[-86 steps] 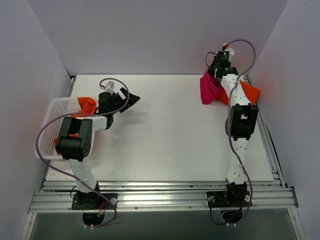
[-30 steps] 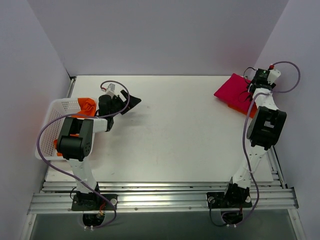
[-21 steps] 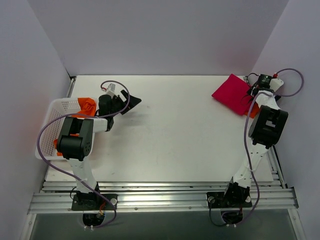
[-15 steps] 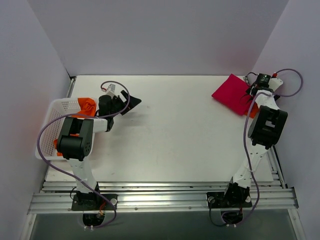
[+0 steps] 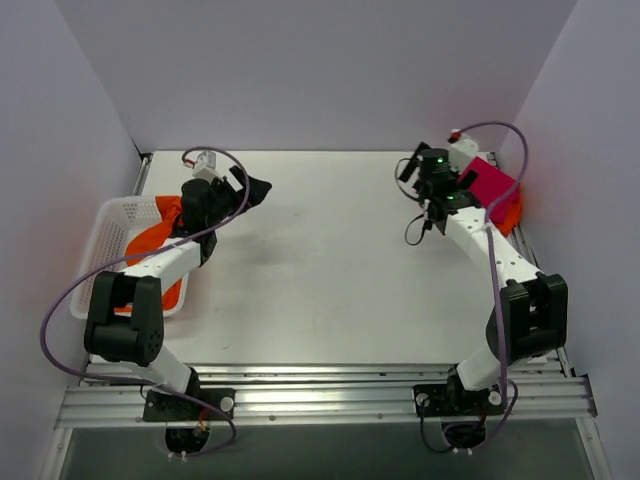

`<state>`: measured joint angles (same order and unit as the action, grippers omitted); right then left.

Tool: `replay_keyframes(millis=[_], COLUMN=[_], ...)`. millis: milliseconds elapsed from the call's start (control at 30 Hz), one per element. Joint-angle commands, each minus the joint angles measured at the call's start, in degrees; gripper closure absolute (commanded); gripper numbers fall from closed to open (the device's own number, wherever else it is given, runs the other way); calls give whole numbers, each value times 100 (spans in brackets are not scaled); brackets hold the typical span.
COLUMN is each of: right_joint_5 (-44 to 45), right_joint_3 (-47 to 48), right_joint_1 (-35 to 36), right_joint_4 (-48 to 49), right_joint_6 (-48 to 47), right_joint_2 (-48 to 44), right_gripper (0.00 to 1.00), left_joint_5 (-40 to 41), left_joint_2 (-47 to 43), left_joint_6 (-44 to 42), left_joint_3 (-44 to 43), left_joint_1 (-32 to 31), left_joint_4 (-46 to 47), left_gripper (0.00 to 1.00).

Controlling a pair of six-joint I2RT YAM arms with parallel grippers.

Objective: Fold and stack the t-shirts
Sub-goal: Put the neatly folded tshirt into the corner of the board with the right arm

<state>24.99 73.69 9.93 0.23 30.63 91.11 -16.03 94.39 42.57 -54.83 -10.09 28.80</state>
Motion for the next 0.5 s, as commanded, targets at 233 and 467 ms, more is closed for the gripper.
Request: replay_keyframes(millis=[233,467], right_joint_5=[1604,2317], right_joint_3=[-1155,-1252], right_joint_1=[3557,4877], right_joint_4=[22,-375], right_joint_6=[346,479], right_joint_2=[-814,-1060], right_gripper=[0,0], left_joint_5=[3333,4159], left_joint_2=[-2616,-3681], left_joint_6=[-1400,-1330], left_joint_3=[349,868], left_joint_1=[-1399,-1733], left_joint_4=[-2466,-3292], left_gripper=[5,5])
